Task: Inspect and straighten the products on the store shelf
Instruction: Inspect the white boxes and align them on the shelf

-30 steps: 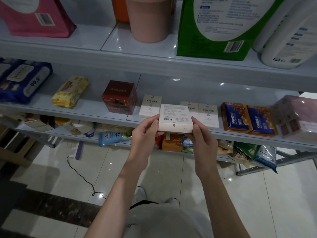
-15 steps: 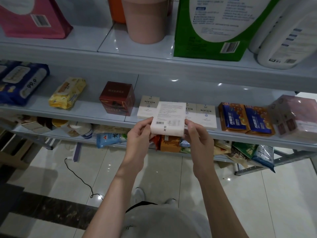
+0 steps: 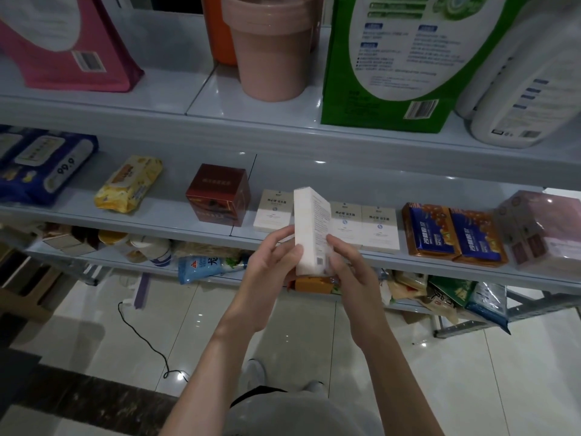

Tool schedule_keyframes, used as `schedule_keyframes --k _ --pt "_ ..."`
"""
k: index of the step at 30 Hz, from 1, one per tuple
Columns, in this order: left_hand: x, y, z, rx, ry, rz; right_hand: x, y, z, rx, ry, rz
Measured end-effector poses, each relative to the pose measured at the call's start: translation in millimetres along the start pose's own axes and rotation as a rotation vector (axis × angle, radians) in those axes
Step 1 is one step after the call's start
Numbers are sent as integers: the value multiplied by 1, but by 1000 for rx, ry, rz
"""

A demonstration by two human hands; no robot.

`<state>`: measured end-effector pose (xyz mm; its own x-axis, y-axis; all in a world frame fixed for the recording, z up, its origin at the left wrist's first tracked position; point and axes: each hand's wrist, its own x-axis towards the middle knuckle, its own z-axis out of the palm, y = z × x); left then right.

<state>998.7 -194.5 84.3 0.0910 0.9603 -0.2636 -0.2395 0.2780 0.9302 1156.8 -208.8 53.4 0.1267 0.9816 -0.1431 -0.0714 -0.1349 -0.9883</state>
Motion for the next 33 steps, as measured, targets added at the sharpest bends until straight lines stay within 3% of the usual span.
schedule_keyframes --k 2,11,27,33 --pt "-1 0 -1 43 -14 17 2 -2 0 -96 -2 -14" --pt "-1 -1 -4 77 2 48 -1 -9 1 -97 -123 -81" --pt "-3 -2 -1 66 -24 74 -1 -6 1 -110 -150 -122" --pt "-3 -2 -1 64 35 60 -1 -8 2 -155 -143 -142"
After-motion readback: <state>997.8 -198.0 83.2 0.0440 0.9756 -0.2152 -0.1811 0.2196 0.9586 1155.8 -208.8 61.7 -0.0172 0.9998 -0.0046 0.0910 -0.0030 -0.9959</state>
